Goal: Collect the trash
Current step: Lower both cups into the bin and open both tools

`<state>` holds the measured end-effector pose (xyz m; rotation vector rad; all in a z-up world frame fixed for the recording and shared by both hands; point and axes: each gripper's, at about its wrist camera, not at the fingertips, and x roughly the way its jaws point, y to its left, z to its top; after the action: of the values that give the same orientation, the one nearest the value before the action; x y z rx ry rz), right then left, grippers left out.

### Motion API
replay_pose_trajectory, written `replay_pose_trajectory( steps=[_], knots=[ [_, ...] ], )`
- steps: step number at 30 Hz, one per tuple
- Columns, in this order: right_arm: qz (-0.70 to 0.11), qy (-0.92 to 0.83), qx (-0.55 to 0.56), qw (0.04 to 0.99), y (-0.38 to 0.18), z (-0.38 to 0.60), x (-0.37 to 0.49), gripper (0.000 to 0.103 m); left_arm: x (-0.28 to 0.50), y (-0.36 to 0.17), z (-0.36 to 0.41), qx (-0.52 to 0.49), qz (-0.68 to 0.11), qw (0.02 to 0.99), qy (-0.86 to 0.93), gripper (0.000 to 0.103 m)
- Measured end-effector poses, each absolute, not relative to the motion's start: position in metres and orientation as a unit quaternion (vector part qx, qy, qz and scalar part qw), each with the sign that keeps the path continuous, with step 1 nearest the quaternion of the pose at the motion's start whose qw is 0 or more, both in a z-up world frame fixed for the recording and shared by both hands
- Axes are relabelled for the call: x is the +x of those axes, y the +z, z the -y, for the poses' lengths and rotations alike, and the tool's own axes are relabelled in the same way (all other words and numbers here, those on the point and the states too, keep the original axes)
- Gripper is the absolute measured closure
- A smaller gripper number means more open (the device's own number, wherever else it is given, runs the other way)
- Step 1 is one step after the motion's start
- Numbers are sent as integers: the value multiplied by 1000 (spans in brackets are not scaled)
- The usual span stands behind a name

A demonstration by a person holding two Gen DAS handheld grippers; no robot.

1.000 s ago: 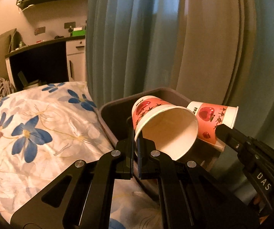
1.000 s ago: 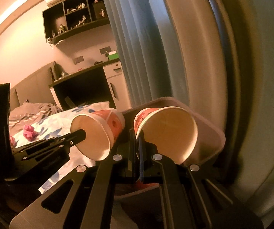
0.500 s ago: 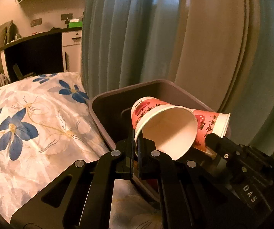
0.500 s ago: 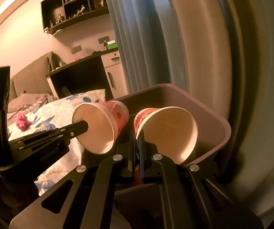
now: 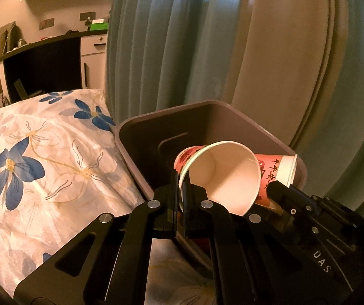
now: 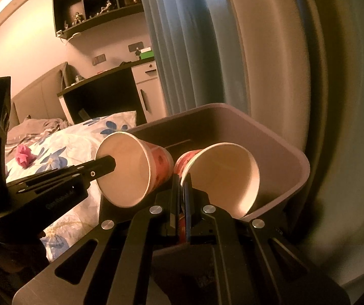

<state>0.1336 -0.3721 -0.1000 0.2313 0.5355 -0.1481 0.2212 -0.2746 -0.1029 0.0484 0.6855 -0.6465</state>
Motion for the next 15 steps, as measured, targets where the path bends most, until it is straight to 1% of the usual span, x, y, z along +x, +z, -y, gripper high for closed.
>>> replay_pose_trajectory(
  steps=[6, 8, 10, 11, 12, 13, 14, 15],
  knots=[
    [-264, -77, 113, 955, -100, 373, 134, 99, 221, -105, 274, 24, -331, 889, -315, 100],
    [-264, -78, 112, 955, -100, 373, 134, 99, 220, -104, 273, 24, -329, 890, -314, 93],
    [-263, -79, 112, 955, -99, 373, 132, 97, 220, -104, 272, 23, -327, 891, -316, 91],
    [-263, -80, 111, 955, -100, 373, 132, 95, 219, -103, 271, 23, -325, 891, -315, 87],
    [-262, -81, 111, 955, -100, 371, 131, 89, 219, -103, 271, 23, -323, 893, -314, 84],
    [-260, -82, 112, 955, -99, 372, 130, 81, 218, -102, 270, 22, -321, 894, -312, 74],
    [-258, -82, 114, 956, -99, 373, 129, 77, 218, -101, 267, 18, -319, 895, -310, 65],
    [-255, -83, 114, 957, -98, 373, 128, 74, 218, -100, 265, 15, -318, 897, -307, 61]
  ],
)
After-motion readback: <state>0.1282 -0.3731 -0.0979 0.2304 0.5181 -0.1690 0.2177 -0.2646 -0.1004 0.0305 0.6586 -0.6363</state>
